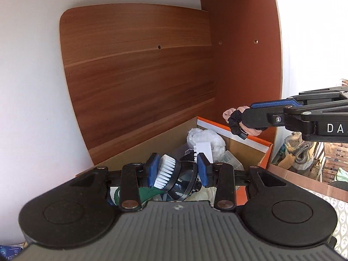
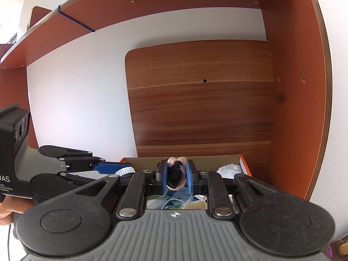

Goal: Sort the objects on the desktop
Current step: 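Lower the brush and hair tie into the orange box and open both tools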

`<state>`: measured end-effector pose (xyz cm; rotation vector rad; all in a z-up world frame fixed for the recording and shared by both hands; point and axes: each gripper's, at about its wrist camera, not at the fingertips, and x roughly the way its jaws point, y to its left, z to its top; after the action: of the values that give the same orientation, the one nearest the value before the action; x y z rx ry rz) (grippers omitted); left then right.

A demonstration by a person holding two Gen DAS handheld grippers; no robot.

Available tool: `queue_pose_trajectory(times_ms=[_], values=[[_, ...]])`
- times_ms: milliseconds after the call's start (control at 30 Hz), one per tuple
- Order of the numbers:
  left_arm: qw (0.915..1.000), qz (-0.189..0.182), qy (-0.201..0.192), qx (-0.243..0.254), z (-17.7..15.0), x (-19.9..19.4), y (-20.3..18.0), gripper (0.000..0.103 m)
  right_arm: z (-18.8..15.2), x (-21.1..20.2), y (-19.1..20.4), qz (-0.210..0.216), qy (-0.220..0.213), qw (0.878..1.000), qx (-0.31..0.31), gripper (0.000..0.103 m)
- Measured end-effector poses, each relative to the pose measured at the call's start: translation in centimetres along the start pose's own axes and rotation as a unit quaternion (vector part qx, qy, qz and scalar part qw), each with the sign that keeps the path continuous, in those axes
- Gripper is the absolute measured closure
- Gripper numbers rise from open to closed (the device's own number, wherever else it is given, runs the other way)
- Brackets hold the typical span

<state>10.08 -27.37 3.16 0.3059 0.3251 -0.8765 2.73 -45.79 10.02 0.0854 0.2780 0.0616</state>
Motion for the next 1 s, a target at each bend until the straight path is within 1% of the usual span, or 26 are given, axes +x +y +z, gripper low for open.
queue_pose_trajectory(times_ms=[100,200,300,467,567,833,933,1000], values=[[0.9996,0.027,0.007,-0.002,0.7,2.1,0.2,0.066,0.9,2.3,-0.5,-0.013,0.008,1.0,-0.008,0.086],[0.9982,0.051,0.027,-0.015,0.9,4.8,0.3,0.066,1.1,4.6,-1.2,-0.026,0.021,0.999,-0.007,0.086],[0.9962,0.072,0.042,-0.025,0.7,6.8,0.0,0.066,0.6,6.9,-2.0,-0.036,0.036,0.999,0.005,0.086],[0.9899,0.1,0.069,-0.073,0.3,9.8,0.3,0.066,-0.7,9.6,-2.8,-0.046,0.059,0.997,0.023,0.086],[0.9877,0.112,0.078,-0.075,0.3,11.0,0.1,0.065,-1.4,10.8,-3.1,-0.052,0.071,0.996,0.028,0.086],[0.9872,0.11,0.086,-0.077,0.5,12.0,0.5,0.065,-1.8,11.7,-3.2,-0.06,0.077,0.995,0.03,0.084],[0.9873,0.112,0.088,-0.071,0.3,12.2,0.2,0.061,-1.7,11.9,-3.2,-0.059,0.077,0.995,0.029,0.084],[0.9867,0.115,0.09,-0.072,0.2,12.3,0.3,0.059,-1.8,12.1,-3.3,-0.063,0.08,0.994,0.03,0.076]])
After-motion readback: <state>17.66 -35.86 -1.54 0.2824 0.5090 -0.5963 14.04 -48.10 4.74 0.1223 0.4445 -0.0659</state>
